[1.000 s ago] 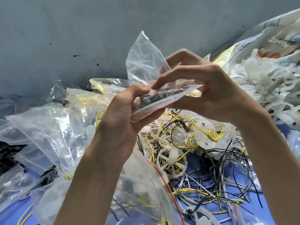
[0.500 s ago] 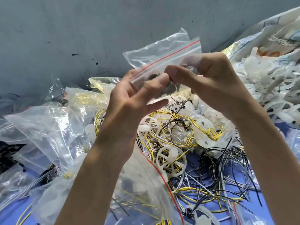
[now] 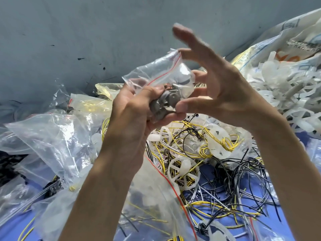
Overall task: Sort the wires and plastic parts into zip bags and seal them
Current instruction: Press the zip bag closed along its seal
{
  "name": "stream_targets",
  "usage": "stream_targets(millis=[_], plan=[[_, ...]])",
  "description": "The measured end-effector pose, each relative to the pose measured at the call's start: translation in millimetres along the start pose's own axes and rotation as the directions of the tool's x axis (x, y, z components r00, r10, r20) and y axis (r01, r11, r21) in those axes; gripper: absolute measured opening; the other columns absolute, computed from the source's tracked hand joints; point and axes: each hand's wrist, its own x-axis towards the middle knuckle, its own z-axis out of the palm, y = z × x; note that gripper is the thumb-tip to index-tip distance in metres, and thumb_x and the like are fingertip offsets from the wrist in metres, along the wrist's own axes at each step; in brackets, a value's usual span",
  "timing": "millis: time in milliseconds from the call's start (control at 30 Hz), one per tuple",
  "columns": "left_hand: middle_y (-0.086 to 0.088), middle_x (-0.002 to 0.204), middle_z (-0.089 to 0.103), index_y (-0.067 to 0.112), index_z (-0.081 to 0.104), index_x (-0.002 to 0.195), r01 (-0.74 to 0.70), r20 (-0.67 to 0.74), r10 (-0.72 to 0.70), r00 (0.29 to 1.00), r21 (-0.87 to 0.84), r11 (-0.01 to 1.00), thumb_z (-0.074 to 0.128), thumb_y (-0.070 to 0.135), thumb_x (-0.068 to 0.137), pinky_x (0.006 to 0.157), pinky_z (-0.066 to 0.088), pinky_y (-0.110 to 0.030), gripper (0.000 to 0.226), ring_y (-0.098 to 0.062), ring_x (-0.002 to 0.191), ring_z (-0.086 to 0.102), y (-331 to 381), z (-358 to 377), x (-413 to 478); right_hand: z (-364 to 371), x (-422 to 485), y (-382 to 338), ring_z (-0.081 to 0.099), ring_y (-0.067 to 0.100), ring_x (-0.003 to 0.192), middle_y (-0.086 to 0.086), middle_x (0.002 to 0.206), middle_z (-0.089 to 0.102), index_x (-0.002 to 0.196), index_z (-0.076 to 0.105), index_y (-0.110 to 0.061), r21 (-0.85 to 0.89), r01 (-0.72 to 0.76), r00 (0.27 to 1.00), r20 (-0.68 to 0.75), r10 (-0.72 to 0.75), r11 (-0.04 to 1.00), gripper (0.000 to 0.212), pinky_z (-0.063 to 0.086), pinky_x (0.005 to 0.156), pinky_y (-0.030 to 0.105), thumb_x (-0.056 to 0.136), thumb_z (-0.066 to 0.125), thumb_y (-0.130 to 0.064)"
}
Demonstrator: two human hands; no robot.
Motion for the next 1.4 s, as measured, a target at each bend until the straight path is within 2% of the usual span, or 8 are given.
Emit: stream_targets(millis=[133, 267, 367, 533, 700, 900, 1267, 1400], plan=[[-0.001, 0.066, 0.069, 0.004, 0.057, 0.097, 0.059, 0.052, -0.065, 0.997, 0.109, 0.992, 0.051, 0.008, 0.09, 0.048, 0.054, -0.023, 0.01, -0.016, 0.051, 0.065, -0.4, -2.6, -0.1, -0.9, 0.3, 0.7, 0.052, 0.016, 0.117, 0.0, 0.121, 0.047, 0.122, 0.055, -0.03, -0.078, -0.003, 0.999, 0.036, 0.005, 0.997, 0.057, 0.056, 0.084, 0.038, 0.069, 0.076, -0.038], [-0.009, 0.078, 0.068, 0.011, 0.065, 0.101, 0.008, 0.196, -0.107, 0.975, 0.448, 0.894, 0.061, 0.026, 0.085, 0.049, 0.051, -0.017, 0.022, -0.025, 0.062, 0.067, 10.7, -23.5, 2.3, 0.7, 0.9, -4.2, 0.061, 0.019, 0.086, 0.005, 0.097, 0.056, 0.102, 0.065, -0.022, -0.073, 0.052, 0.999, -0.011, -0.053, 0.996, 0.042, 0.053, 0.072, 0.032, 0.064, 0.08, -0.032], [0.015, 0.093, 0.073, 0.031, 0.066, 0.102, -0.248, 0.399, -0.164, 0.902, 0.789, 0.562, 0.058, 0.061, 0.077, 0.07, 0.053, -0.02, 0.041, -0.003, 0.085, 0.069, 27.3, -55.6, 1.0, -1.7, 0.8, -7.5, 0.06, 0.008, 0.075, -0.007, 0.089, 0.059, 0.091, 0.066, -0.024, -0.147, 0.058, 0.996, -0.062, -0.067, 0.988, 0.031, 0.05, 0.063, 0.024, 0.064, 0.082, -0.029], [0.044, 0.098, 0.057, 0.066, 0.056, 0.094, -0.258, 0.277, -0.521, 0.807, 0.96, 0.11, 0.059, 0.087, 0.044, 0.074, 0.037, -0.003, 0.055, 0.025, 0.096, 0.048, 34.6, -79.5, -4.7, 0.9, 2.2, -3.1, 0.053, -0.002, 0.061, -0.02, 0.072, 0.057, 0.08, 0.056, -0.033, -0.247, -0.018, 0.994, -0.105, -0.008, 0.969, 0.023, 0.041, 0.058, 0.018, 0.071, 0.075, -0.026], [0.036, 0.083, 0.065, 0.054, 0.065, 0.082, -0.307, 0.36, -0.539, 0.762, 0.933, 0.189, 0.076, 0.048, 0.067, 0.074, 0.037, -0.002, 0.02, 0.017, 0.087, 0.056, 29.0, -66.2, -3.9, 7.4, 2.9, -3.7, 0.045, 0.004, 0.05, -0.013, 0.062, 0.052, 0.077, 0.05, -0.034, -0.226, -0.04, 0.994, -0.103, 0.017, 0.973, 0.02, 0.041, 0.047, 0.02, 0.075, 0.068, -0.042], [0.031, 0.093, 0.066, 0.056, 0.064, 0.093, -0.378, 0.465, -0.408, 0.786, 0.883, 0.278, 0.07, 0.019, 0.084, 0.082, 0.04, -0.006, 0.039, 0.011, 0.094, 0.059, 23.9, -53.8, -5.8, 12.0, 3.5, -4.2, 0.041, 0.01, 0.056, -0.005, 0.067, 0.055, 0.078, 0.048, -0.03, -0.324, -0.021, 0.999, -0.03, 0.012, 0.946, 0.016, 0.033, 0.053, 0.017, 0.08, 0.063, -0.036], [0.028, 0.098, 0.059, 0.052, 0.062, 0.09, -0.411, 0.386, -0.521, 0.761, 0.909, 0.072, 0.077, 0.052, 0.065, 0.086, 0.04, -0.017, 0.029, 0.009, 0.095, 0.048, 11.2, -38.3, -12.6, 9.9, 3.0, -6.0, 0.039, 0.004, 0.055, -0.012, 0.064, 0.05, 0.075, 0.049, -0.035, -0.328, -0.026, 1.0, -0.022, 0.019, 0.944, 0.018, 0.034, 0.052, 0.021, 0.078, 0.066, -0.037], [0.033, 0.097, 0.055, 0.053, 0.063, 0.079, -0.416, 0.419, -0.503, 0.756, 0.901, 0.125, 0.08, 0.046, 0.066, 0.08, 0.037, -0.012, 0.023, 0.011, 0.094, 0.048, 12.5, -39.9, -10.4, 8.5, 2.2, -6.8, 0.039, 0.001, 0.052, -0.012, 0.064, 0.049, 0.074, 0.049, -0.033, -0.316, -0.023, 1.0, -0.02, 0.018, 0.948, 0.018, 0.03, 0.051, 0.013, 0.078, 0.066, -0.036]])
